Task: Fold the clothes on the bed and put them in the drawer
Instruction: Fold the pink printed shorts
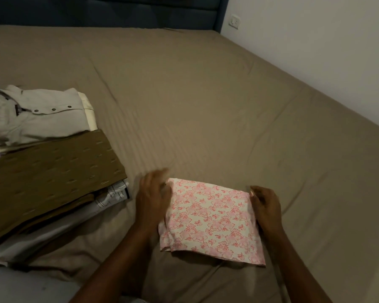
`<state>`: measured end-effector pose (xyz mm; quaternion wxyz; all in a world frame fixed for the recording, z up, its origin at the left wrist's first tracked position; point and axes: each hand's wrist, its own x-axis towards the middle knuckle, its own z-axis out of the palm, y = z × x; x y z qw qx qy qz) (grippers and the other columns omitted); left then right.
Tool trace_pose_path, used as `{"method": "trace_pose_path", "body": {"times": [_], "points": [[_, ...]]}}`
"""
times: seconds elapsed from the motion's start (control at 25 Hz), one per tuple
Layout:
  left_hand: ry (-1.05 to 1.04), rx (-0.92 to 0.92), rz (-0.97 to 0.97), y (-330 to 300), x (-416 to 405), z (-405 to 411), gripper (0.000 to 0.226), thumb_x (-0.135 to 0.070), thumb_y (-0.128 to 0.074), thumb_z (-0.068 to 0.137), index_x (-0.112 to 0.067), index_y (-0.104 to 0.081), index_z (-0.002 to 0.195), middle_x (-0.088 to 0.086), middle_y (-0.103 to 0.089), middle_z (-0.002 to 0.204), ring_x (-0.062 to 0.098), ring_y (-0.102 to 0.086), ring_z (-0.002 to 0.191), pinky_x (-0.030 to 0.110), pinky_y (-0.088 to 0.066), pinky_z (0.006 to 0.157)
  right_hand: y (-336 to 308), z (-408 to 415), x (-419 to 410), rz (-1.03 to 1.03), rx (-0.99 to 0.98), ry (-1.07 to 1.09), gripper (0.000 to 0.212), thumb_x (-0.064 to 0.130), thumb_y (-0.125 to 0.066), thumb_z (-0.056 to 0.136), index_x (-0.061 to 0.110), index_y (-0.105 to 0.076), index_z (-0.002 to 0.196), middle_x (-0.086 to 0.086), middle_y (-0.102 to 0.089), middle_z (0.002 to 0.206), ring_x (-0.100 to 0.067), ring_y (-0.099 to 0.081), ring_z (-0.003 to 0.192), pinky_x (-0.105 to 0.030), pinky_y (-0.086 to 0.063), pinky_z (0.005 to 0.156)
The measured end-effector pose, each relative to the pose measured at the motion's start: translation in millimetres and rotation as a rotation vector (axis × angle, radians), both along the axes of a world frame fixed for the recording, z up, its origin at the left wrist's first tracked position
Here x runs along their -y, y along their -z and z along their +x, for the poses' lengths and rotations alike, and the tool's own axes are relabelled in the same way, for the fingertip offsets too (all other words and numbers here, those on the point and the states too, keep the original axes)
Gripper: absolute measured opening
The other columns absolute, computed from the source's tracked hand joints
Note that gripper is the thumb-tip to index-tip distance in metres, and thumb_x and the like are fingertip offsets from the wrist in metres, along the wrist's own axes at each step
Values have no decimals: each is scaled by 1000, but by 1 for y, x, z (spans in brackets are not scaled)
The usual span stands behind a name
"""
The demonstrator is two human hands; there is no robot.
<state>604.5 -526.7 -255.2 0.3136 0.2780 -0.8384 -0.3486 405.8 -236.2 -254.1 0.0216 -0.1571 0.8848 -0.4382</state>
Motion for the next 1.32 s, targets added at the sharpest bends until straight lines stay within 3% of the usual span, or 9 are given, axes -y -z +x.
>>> {"method": "trace_pose_path", "body": {"times": [0.08,0.2,0.36,0.56,0.72,0.84,1.0,1.12,1.32], "points": [[252,39,-251,-3,-33,6,50,-42,-47,105,-27,-45,152,-1,-45,155,14,-33,146,37,-22,124,-12,32,5,249,-333,-44,46,51,-39,103,27,-59,137,0,-54,144,-23,-48,132,-50,-40,110],[432,296,-324,4,-66,3,68,-57,-31,103,-30,-16,164,1,-10,172,19,0,159,46,0,128,-8,85,30,451,-490,-212,58,50,-34,104,23,-44,154,-6,-39,162,-25,-36,147,-46,-28,118],[374,501,-384,21,-53,11,82,-76,-19,98,-31,-2,164,-2,14,171,17,19,156,51,5,126,19,87,32,545,-283,-233,72,73,-17,100,38,-20,163,6,-4,172,-16,-5,159,-43,-9,128],[324,516,-214,16,-48,19,107,-92,-30,84,-32,10,163,-2,27,168,17,23,155,45,6,127,14,85,21,465,-241,-239,77,75,-18,98,36,-18,163,7,-2,173,-14,-1,159,-45,-7,129],[25,318,98,1,-52,29,111,-82,-54,82,-23,-7,164,5,-14,170,25,-20,154,45,-26,121,2,98,5,400,-221,190,68,59,-41,101,11,-41,149,-20,-47,150,-38,-45,134,-51,-40,110],[-197,139,536,-6,-64,35,109,-79,-67,72,-16,-36,154,7,-54,148,27,-56,130,47,-49,107,6,106,-1,330,-77,260,64,45,-63,97,1,-48,142,-23,-56,136,-41,-52,123,-52,-48,100],[-225,189,651,-5,-75,35,74,-65,-79,74,-14,-60,124,1,-69,120,23,-68,103,38,-59,86,-31,88,4,-102,351,252,39,26,-78,89,3,-65,118,-11,-76,107,-25,-73,87,-40,-61,77],[-160,133,883,-11,-70,25,51,-55,-81,80,-13,-72,106,0,-75,105,18,-71,89,34,-61,77,-65,83,5,-308,626,119,6,1,-67,94,-1,-71,99,-6,-79,78,-17,-75,64,-24,-56,51],[2,-46,1166,-11,-61,25,32,-31,-80,89,-10,-74,112,2,-79,101,23,-77,91,43,-62,87,-59,74,5,-554,827,162,26,6,-60,100,-3,-64,123,-16,-78,105,-30,-77,91,-46,-63,81]]}}
